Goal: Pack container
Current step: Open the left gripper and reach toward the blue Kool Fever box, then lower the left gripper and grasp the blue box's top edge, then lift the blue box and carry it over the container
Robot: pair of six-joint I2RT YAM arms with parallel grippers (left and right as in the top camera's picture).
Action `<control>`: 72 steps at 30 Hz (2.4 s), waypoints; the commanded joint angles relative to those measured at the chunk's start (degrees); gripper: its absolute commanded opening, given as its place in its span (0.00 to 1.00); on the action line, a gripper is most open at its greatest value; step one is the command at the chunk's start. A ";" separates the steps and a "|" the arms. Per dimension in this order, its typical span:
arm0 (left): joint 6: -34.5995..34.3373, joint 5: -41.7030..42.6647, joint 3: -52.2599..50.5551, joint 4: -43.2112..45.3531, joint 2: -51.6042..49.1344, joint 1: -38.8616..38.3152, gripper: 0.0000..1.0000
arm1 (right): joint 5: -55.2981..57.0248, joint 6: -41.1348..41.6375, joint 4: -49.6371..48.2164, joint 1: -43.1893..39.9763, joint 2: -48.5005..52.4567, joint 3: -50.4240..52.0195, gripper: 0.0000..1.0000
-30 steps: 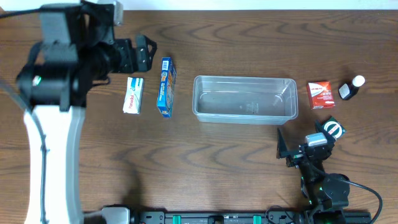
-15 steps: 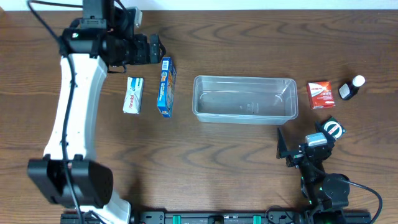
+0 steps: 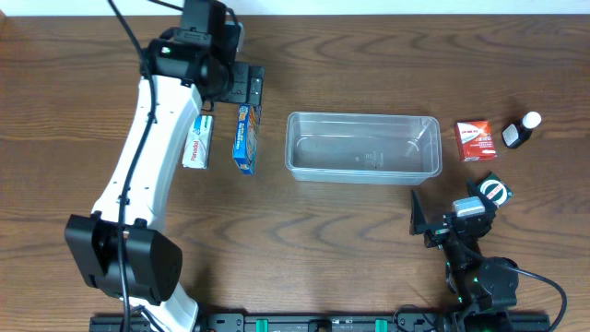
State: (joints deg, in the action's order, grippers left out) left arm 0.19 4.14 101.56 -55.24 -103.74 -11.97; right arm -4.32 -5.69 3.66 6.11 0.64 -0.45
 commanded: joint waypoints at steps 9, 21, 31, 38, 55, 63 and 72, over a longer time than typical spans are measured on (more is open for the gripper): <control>-5.49 -4.57 -7.76 5.03 -3.19 0.33 0.96 | -0.20 -0.79 0.22 -0.90 -0.22 0.13 0.99; -6.40 -1.88 -7.76 5.22 -8.83 -0.13 0.89 | -0.20 -0.79 0.22 -0.90 -0.22 0.13 0.99; -6.54 -0.07 -7.76 4.35 -12.74 -0.46 0.64 | -0.20 -0.79 0.22 -0.90 -0.22 0.13 0.99; -6.54 -0.09 -7.76 4.37 -12.74 -0.44 0.42 | -0.20 -0.79 0.22 -0.90 -0.22 0.13 0.99; -6.47 -0.17 -7.61 3.43 -12.52 -0.44 0.22 | -0.20 -0.79 0.22 -0.90 -0.22 0.13 0.99; -3.15 -0.52 -3.37 2.19 -7.26 -0.44 0.22 | -0.22 -0.79 0.22 -0.90 -0.22 0.13 0.99; 2.60 -0.48 -2.51 5.05 6.73 -1.11 0.20 | -0.20 -0.79 0.22 -0.90 -0.22 0.13 0.99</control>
State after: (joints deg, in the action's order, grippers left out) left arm -1.04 4.10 96.99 -50.72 -102.72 -12.36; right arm -4.32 -5.69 3.66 6.11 0.64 -0.45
